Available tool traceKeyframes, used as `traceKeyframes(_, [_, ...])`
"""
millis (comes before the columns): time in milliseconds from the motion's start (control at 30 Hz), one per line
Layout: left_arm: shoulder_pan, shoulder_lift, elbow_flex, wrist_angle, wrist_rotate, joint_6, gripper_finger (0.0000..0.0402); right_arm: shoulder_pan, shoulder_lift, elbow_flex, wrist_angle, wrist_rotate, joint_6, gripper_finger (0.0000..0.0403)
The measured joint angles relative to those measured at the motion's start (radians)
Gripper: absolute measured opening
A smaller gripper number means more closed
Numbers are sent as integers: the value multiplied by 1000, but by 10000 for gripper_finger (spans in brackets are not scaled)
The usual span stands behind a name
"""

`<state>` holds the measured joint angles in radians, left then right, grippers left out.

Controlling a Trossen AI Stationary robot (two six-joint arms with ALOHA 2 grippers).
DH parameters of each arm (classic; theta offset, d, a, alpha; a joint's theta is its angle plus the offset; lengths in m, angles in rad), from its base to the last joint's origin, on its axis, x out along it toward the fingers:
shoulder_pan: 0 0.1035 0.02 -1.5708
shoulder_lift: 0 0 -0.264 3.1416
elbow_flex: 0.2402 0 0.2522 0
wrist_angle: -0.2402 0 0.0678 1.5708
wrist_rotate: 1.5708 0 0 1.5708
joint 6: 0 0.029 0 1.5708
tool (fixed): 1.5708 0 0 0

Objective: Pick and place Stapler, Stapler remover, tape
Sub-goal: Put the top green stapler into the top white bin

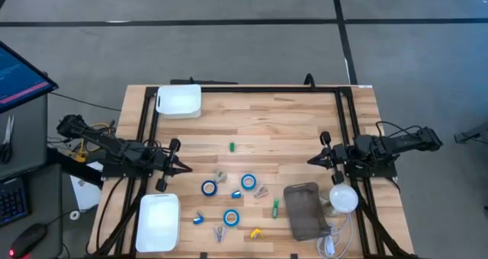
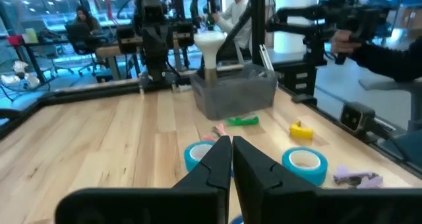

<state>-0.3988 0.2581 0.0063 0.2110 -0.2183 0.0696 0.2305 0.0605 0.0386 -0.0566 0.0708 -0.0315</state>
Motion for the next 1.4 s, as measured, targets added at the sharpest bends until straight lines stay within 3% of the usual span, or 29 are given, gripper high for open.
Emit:
traceKeyframes(233, [0, 0, 1, 202, -35, 4, 8, -27, 0, -2, 238, 69, -4, 0])
traceKeyframes(400, [0, 0, 1, 216, -36, 28, 8, -55, 0, -1, 323, 76, -54, 0])
traceKeyframes(533, [0, 0, 1, 221, -46, 21, 8, -80, 0, 0, 318, 159, -54, 0])
traceKeyframes(667, [1, 0, 1, 239, -232, -69, 8, -101, 15, 0, 321, 227, -5, 0])
traceKeyframes(767, [1, 30, 1, 238, -309, -108, 8, -114, 45, 5, 326, 253, 26, 0])
traceKeyframes(1000, [2, 211, 102, 233, -408, -157, 4, -129, 193, 102, 319, 273, 47, 0])
traceKeyframes(1233, [7, 443, 265, 232, -578, -164, 3, -127, 354, 227, 298, 273, -72, 0])
traceKeyframes(1400, [55, 567, 376, 91, -589, -352, 3, -128, 405, 251, 297, 285, -99, 0])
